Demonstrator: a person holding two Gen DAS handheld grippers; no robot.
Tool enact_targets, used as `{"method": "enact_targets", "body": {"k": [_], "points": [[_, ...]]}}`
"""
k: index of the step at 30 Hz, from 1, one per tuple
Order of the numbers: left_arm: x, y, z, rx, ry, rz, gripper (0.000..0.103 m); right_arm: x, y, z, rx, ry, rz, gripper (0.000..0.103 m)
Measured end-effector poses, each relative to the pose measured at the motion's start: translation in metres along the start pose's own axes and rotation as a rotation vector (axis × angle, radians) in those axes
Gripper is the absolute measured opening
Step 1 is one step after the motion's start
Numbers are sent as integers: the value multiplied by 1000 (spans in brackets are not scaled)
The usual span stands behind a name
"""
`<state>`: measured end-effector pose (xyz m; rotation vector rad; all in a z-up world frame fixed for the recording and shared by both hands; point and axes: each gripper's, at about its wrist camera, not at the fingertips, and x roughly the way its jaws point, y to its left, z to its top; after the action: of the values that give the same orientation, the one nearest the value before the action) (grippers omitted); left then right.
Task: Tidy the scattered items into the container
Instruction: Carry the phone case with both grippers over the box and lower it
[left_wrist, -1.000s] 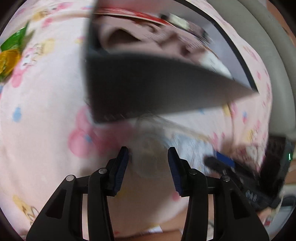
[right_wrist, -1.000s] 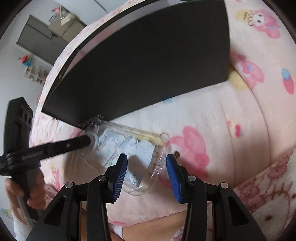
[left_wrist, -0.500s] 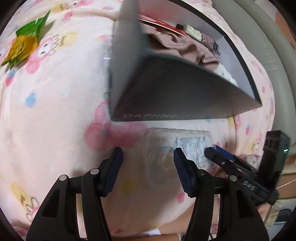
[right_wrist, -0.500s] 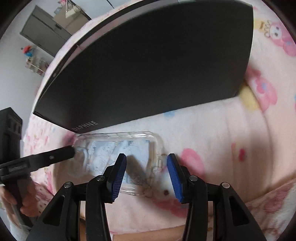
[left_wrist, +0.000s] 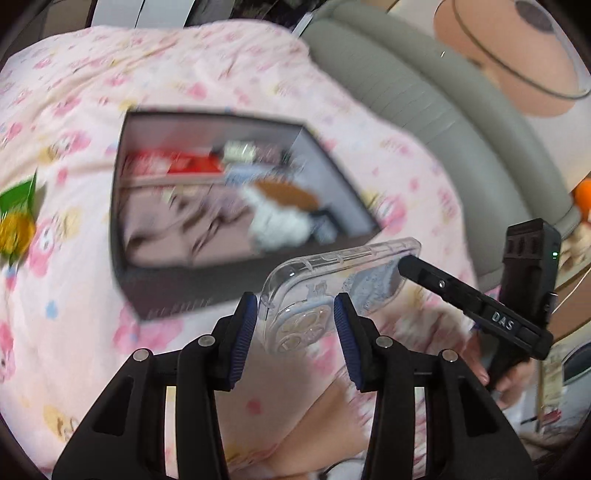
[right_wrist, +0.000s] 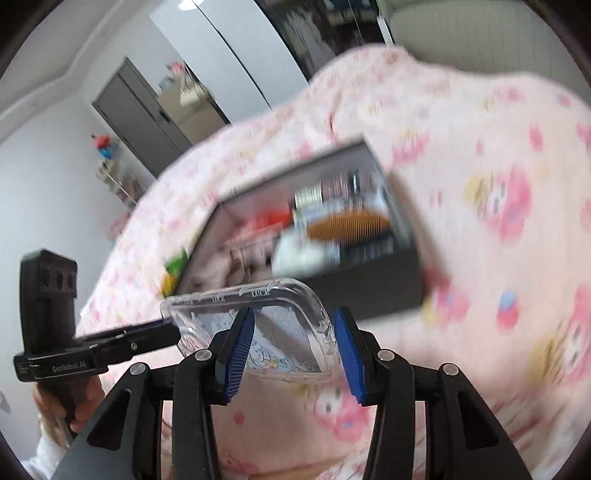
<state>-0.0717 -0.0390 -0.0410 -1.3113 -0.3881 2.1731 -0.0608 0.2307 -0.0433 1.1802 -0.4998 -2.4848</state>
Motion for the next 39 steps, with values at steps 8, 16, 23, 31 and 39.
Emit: {"method": "enact_targets", "body": {"k": [8,16,23,31,39], "points": [[56,13,91,-111,-34,52,43,69,-1,99,-33,0,25,41],[115,63,125,-201,69,168,43,137,-9,109,-72,118,-40,41],[158,73,137,-229,132,170,44,159,-31,109,15,108,-158,41],[152,95,133,-306,88,193,44,134,-20,108,-96,-41,-271,40],[171,83,127,-274,139,23,45,115,-34,103,-51,-64,-306,40]]}}
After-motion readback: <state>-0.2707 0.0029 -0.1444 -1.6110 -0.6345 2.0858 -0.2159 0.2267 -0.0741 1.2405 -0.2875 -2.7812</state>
